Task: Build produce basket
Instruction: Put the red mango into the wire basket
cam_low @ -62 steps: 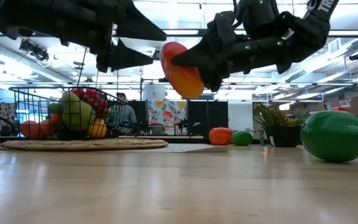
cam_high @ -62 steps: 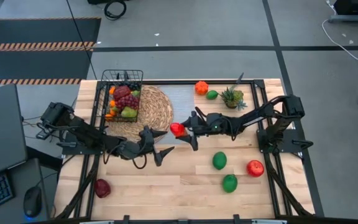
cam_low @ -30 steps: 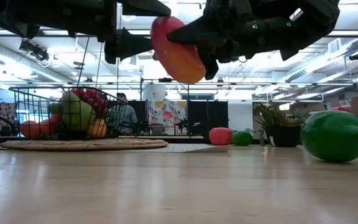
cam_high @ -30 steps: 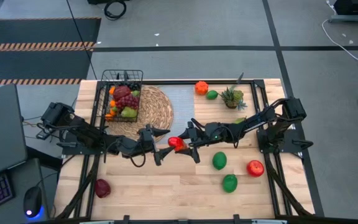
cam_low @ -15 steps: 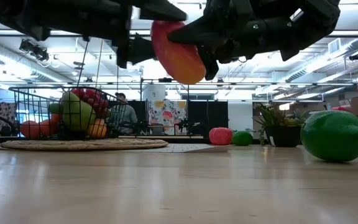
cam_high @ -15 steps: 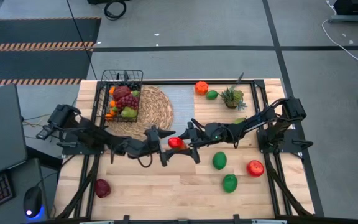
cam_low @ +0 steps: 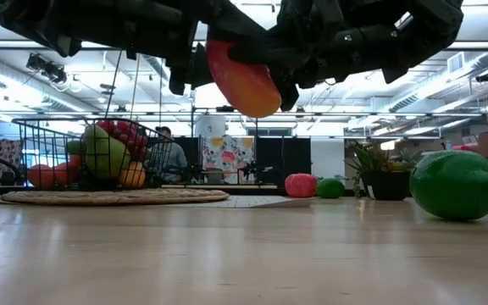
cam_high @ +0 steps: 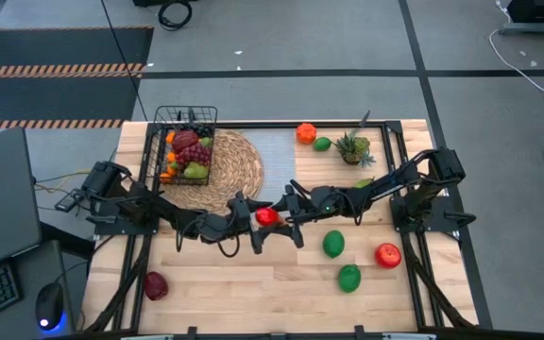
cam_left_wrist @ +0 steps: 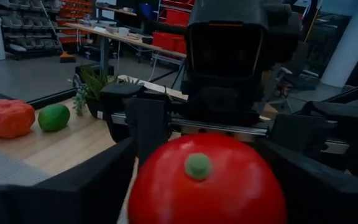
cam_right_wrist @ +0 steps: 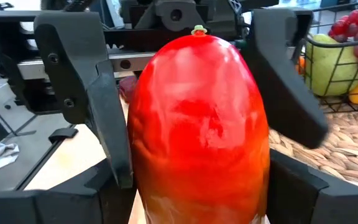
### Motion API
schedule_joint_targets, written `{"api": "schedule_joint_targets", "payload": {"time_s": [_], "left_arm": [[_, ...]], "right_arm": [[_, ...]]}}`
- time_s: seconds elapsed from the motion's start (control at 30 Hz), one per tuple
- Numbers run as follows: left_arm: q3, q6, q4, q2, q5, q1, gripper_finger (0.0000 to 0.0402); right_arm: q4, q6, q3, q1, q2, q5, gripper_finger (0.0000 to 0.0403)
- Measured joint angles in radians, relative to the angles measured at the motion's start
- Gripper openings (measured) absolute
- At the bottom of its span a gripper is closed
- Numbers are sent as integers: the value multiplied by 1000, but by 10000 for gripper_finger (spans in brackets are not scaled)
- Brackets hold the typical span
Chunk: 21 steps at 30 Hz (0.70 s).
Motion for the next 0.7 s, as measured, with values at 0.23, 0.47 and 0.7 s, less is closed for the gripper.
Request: {"api": "schedule_joint_targets", "payload": {"time_s": [0.23,0.47,0.7], "left_arm": [[0,0,-3,0,-1,-1,250],[0,2,-26,0,-8,-3,250],[0,2,-86,-1,-48,-3,250]], "right_arm": [[-3,-4,0,0,0,22,290],[-29,-29,0,0,0,37,327],[-96,-49,0,-18,0,69,351]]}}
